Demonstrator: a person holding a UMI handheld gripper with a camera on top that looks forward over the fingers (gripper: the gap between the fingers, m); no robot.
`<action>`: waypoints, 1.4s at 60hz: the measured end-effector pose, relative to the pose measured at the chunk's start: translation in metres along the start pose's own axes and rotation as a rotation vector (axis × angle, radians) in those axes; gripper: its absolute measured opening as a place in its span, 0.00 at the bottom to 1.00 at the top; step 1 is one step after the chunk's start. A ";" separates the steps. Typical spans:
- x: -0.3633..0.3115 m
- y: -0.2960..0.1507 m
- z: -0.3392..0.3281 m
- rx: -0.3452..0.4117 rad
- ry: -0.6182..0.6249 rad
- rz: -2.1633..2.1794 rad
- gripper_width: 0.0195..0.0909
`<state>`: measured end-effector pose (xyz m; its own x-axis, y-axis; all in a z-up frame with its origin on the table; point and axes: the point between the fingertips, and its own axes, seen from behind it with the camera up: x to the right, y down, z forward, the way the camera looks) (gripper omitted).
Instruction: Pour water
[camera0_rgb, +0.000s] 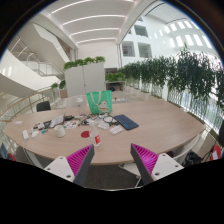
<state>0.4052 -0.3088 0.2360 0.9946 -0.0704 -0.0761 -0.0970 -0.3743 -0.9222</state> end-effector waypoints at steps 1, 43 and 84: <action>0.004 -0.001 0.000 0.005 0.015 0.001 0.89; -0.065 0.061 0.154 0.062 -0.070 -0.020 0.89; -0.122 0.035 0.384 0.165 -0.112 -0.026 0.46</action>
<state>0.2949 0.0417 0.0677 0.9955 0.0442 -0.0842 -0.0727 -0.2174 -0.9734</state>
